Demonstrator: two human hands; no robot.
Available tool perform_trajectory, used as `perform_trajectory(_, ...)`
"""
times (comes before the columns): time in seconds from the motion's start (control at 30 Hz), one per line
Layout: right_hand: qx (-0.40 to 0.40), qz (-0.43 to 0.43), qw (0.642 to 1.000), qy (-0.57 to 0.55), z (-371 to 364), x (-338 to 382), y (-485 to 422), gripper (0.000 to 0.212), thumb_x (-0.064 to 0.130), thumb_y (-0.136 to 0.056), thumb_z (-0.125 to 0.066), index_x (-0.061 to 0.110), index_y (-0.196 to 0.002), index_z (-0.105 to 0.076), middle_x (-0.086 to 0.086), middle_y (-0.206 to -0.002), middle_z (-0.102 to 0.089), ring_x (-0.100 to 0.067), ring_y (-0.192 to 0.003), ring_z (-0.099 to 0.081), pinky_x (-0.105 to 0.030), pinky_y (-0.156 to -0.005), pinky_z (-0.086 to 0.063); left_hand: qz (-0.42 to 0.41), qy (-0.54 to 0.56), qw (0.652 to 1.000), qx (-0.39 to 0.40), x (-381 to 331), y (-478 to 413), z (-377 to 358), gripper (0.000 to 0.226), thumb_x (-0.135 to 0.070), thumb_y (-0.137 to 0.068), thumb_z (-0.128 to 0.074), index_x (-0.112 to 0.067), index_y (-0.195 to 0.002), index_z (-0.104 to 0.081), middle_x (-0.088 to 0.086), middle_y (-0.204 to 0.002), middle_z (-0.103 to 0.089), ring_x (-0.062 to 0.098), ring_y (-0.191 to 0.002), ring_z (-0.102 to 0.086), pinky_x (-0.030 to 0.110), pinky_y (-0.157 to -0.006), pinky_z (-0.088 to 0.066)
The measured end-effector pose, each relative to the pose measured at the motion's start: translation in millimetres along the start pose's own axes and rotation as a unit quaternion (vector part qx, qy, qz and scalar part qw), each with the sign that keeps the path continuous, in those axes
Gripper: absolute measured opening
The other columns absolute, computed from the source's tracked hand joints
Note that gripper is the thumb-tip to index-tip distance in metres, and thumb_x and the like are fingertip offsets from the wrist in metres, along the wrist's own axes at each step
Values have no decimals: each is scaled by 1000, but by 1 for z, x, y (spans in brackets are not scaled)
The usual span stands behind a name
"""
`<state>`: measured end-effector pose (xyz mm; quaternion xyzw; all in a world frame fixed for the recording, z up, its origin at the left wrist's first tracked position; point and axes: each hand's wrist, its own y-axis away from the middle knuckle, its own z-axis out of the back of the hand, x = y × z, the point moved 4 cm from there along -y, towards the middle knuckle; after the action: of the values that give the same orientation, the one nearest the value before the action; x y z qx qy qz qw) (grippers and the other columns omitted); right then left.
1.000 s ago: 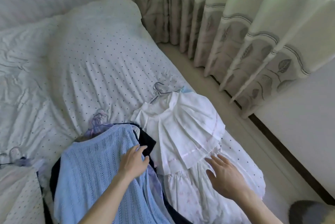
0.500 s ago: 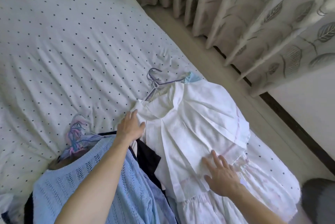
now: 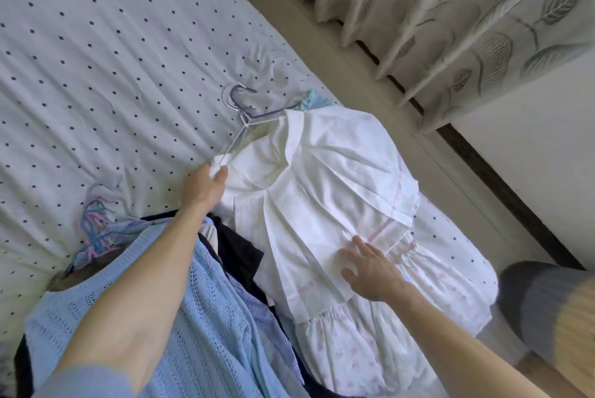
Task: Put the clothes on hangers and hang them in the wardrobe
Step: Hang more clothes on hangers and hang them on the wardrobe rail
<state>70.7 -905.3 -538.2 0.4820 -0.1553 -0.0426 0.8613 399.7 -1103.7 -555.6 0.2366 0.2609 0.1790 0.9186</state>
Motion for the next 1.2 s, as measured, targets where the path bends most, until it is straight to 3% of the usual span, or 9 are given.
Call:
perform_trajectory(0.13, -19, -34, 993, -115, 8, -1, 27, 48, 43, -101, -45, 24, -145, -46, 2, -153, -41, -21, -138, -42, -29, -112, -30, -80, -8, 997, -10, -12, 50, 5, 41, -42, -103, -43, -9, -121, -60, 19, -116, -66, 38, -106, -60, 42, -86, -45)
perform_trajectory(0.23, -30, -52, 973, -224, 14, -5, 67, 49, 49, -100, -47, 28, -144, -47, 4, -147, -51, -16, -132, -49, -26, -105, -35, -148, -25, 988, -36, -28, 93, 14, 39, -40, -104, -44, -9, -120, -60, 17, -115, -65, 37, -106, -60, 42, -82, -46)
perform_trajectory(0.43, -156, -4, 912, -379, 41, -12, 172, 32, 44, -100, -50, 28, -126, -59, 18, -124, -61, 7, -103, -58, -10, -84, -41, -254, -29, 967, 13, -89, 180, 33, 47, -51, -102, -38, -18, -128, -60, 3, -125, -65, 27, -116, -59, 36, -92, -47)
perform_trajectory(0.6, -228, 13, 821, -523, 51, -24, 252, 24, 48, -98, -52, 35, -115, -62, 14, -115, -68, 0, -94, -69, -37, -91, -55, -349, -4, 935, 63, -162, 290, 39, 46, -48, -103, -37, -15, -127, -58, -2, -110, -69, 22, -103, -66, 24, -76, -43)
perform_trajectory(0.67, -260, 30, 792, -552, 54, -28, 280, 29, 52, -97, -51, 34, -118, -61, 14, -115, -68, -1, -95, -69, -37, -90, -56, -393, -4, 915, 89, -188, 335, 31, 50, -54, -102, -34, -19, -130, -56, -6, -114, -67, 15, -103, -63, 25, -84, -47)
perform_trajectory(0.77, -320, 57, 747, -580, 56, -39, 323, 33, 49, -96, -53, 30, -122, -60, 10, -114, -69, -8, -97, -70, -34, -85, -56, -474, -23, 873, 108, -225, 401, 4, 36, -57, -102, -36, -27, -97, -55, -6, -93, -64, 16, -85, -60, 33, -74, -45)
perform_trajectory(0.9, -449, 41, 667, -593, 36, -78, 385, 17, 38, -96, -61, 24, -104, -66, 4, -94, -72, -15, -85, -69, -33, -73, -54, -542, -44, 822, 168, -256, 495, -41, 29, -48, -97, -45, -22, -87, -53, 0, -87, -66, 26, -86, -62, 42, -76, -47)
perform_trajectory(1.07, -492, -23, 660, -567, -45, -141, 473, 26, 52, -89, -64, 27, -89, -69, 4, -85, -73, -18, -84, -71, -41, -74, -59, -591, -85, 752, 280, -252, 609, -88, 26, -40, -97, -55, -25, -77, -47, 4, -88, -67, 22, -83, -58, 32, -67, -37)
perform_trajectory(1.2, -512, -63, 644, -565, -117, -169, 545, 16, 32, -92, -68, 18, -86, -71, -1, -81, -74, -20, -80, -71, -43, -68, -62, -604, -161, 656, 422, -245, 683, -118, 27, -50, -93, -59, -23, -96, -59, -8, -85, -66, 13, -80, -63, 33, -75, -51)
